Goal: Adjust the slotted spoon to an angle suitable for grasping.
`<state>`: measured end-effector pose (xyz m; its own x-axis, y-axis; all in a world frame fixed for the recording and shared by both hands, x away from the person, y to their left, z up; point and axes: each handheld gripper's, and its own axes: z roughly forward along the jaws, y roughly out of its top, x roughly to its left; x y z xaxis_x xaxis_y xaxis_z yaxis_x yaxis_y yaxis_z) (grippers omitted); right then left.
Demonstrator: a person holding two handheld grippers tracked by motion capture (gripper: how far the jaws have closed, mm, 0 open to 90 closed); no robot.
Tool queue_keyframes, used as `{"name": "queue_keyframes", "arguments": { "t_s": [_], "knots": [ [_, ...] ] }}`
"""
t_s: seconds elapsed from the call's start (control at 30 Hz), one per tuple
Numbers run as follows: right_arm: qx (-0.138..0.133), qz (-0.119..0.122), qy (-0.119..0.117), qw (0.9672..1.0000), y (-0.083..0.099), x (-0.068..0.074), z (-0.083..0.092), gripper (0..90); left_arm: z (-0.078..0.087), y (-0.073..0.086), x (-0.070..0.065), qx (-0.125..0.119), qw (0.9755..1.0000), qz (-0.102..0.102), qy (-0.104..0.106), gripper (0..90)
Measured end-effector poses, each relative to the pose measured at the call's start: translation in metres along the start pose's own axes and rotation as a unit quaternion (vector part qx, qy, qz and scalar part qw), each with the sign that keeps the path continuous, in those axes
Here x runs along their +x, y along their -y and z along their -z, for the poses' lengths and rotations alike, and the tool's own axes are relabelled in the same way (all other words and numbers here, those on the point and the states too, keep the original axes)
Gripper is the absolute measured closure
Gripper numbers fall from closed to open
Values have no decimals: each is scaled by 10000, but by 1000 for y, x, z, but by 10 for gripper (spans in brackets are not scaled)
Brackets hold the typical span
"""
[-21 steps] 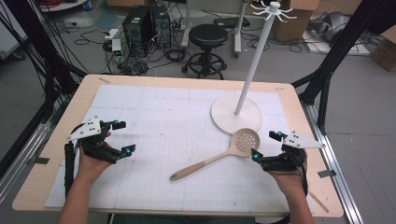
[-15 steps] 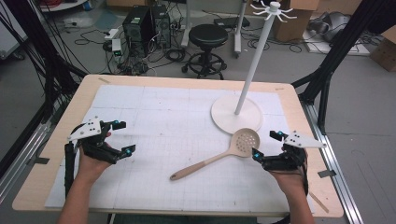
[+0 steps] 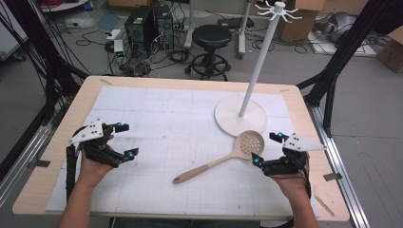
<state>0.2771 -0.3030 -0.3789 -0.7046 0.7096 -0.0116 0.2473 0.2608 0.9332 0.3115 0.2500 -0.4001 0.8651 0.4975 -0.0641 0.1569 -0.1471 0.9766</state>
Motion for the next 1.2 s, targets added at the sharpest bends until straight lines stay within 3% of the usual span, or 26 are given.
{"name": "queue_keyframes", "arguments": {
  "t_s": [0.13,0.47,0.53,0.77,0.97,1.0,1.03,1.2],
  "knots": [
    [71,119,-99,9999,-5,4,-7,1,2,0,-1,126,9999,-75,-53,18],
    [586,443,-554,9958,-21,21,-42,1,6,-2,1,-47,10000,-61,-18,18],
    [764,543,-683,9933,-25,27,-55,1,7,-2,1,-91,9999,-40,-27,18],
    [1101,841,-850,9867,-29,39,-76,2,8,-4,0,-99,9999,-73,-22,18],
    [1484,1058,-918,9790,-25,47,-88,8,6,-3,1,-73,9999,-73,-4,18],
    [1484,1058,-918,9790,-25,47,-88,8,6,-3,0,-76,9999,-75,1,18],
    [1571,1132,-949,9765,-24,48,-91,9,6,-3,0,-70,9999,-85,-3,18],
    [1672,1217,-997,9733,-23,51,-95,19,7,-3,0,-100,9999,-53,-19,18]
  ]
}}
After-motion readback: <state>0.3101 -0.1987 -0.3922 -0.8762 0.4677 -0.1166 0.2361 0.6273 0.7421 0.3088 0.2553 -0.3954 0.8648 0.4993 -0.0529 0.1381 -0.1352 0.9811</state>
